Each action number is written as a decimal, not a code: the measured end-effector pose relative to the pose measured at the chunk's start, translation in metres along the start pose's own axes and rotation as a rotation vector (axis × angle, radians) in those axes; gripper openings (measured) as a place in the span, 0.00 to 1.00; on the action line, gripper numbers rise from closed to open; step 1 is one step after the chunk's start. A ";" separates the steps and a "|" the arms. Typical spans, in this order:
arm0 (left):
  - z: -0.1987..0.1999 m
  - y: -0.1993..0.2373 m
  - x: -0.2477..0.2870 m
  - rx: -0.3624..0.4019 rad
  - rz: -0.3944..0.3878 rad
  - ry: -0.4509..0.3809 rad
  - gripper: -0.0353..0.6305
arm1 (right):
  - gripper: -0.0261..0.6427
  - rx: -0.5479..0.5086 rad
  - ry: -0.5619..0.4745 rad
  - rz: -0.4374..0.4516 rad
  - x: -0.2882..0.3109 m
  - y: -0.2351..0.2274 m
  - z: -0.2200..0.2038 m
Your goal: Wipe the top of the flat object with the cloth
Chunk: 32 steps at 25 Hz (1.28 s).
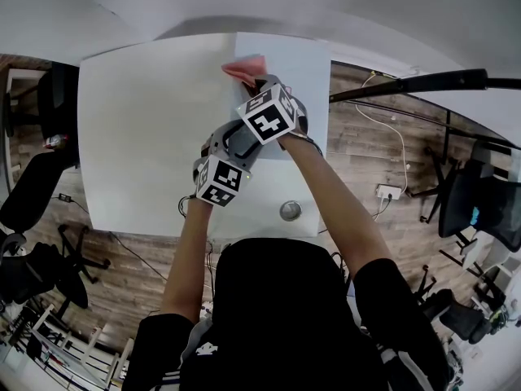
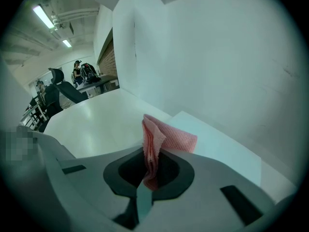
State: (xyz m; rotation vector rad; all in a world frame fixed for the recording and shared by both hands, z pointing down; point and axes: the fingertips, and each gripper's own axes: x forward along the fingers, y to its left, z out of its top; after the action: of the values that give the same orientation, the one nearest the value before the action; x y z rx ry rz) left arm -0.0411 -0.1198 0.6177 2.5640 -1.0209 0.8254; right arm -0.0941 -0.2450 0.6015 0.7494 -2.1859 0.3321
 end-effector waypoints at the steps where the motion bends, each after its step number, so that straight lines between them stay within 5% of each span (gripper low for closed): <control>1: 0.000 0.000 0.000 -0.001 0.000 0.000 0.41 | 0.11 -0.003 0.000 0.001 0.000 -0.001 0.000; 32: 0.002 -0.001 -0.001 -0.007 -0.004 -0.006 0.41 | 0.11 0.227 0.006 -0.282 -0.063 -0.159 -0.079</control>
State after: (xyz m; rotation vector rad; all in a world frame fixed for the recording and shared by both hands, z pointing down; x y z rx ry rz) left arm -0.0405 -0.1196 0.6158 2.5634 -1.0178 0.8120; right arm 0.0834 -0.3093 0.6051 1.1661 -2.0228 0.4399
